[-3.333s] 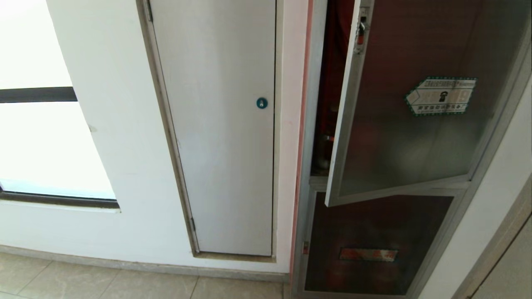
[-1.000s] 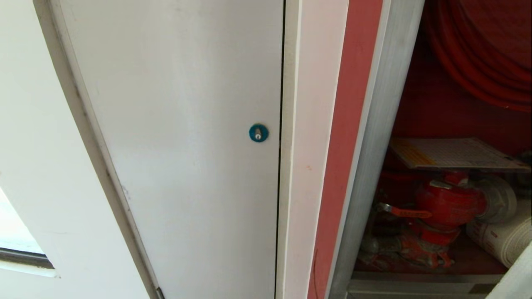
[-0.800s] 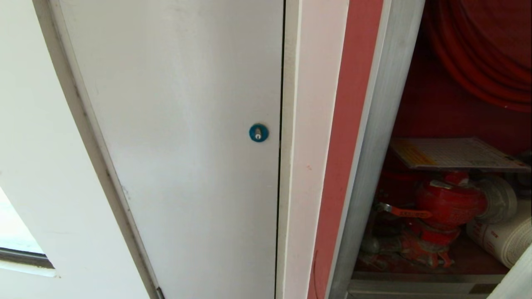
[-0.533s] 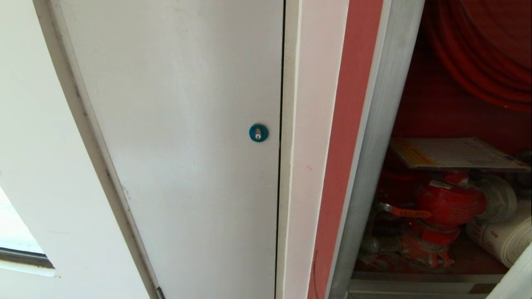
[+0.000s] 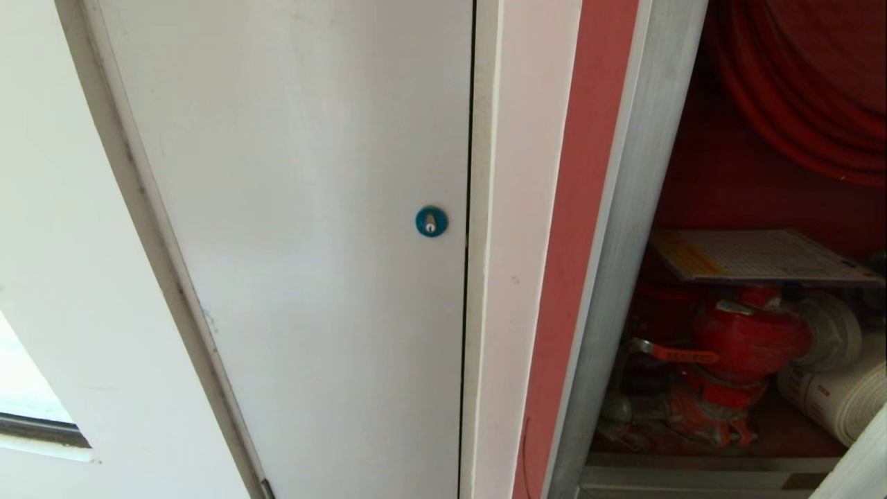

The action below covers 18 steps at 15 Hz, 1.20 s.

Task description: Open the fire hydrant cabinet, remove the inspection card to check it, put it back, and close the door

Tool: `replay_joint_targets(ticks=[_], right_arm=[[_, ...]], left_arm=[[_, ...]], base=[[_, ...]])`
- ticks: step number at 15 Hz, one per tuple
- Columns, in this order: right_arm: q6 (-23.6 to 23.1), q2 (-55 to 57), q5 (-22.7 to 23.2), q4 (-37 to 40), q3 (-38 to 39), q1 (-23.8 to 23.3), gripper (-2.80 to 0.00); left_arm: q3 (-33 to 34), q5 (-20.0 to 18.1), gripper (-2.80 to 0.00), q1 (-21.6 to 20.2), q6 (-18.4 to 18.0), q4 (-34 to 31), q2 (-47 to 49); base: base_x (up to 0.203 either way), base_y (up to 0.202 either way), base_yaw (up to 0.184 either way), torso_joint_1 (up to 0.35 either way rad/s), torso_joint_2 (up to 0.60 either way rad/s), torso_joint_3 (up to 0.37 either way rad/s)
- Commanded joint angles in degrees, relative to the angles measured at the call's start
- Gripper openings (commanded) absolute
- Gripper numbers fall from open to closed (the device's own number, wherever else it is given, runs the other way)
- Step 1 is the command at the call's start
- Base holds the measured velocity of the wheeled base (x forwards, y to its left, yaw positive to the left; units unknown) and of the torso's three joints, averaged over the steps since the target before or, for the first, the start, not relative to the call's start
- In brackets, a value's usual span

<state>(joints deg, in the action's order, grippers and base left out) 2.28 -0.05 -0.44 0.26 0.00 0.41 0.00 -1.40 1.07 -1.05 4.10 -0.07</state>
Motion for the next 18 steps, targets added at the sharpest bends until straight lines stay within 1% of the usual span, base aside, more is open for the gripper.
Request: replay_joint_targets(ticks=[1,15,18], right_arm=[[0.01,-0.04,0.00,0.00,0.00,-0.03,-2.80],[0.29,-0.04,-0.46,-0.17,-0.31,0.02,-2.80],[2.65,-0.04,-2.05,0.08,-6.17,0.02,-2.80]], left_arm=[[1.58,0.00,-2.80,-0.02,-0.01,0.03,-0.01],[1.58,0.00,-2.80,-0.02,-0.01,0.03,0.07],[1.58,0.00,-2.80,-0.10,-0.01,0.03,-0.01]], base=[[0.000,0.000,0.000,0.000,0.00,0.000],[0.000,0.000,0.000,0.000,0.00,0.000],[0.000,0.000,0.000,0.000,0.00,0.000]])
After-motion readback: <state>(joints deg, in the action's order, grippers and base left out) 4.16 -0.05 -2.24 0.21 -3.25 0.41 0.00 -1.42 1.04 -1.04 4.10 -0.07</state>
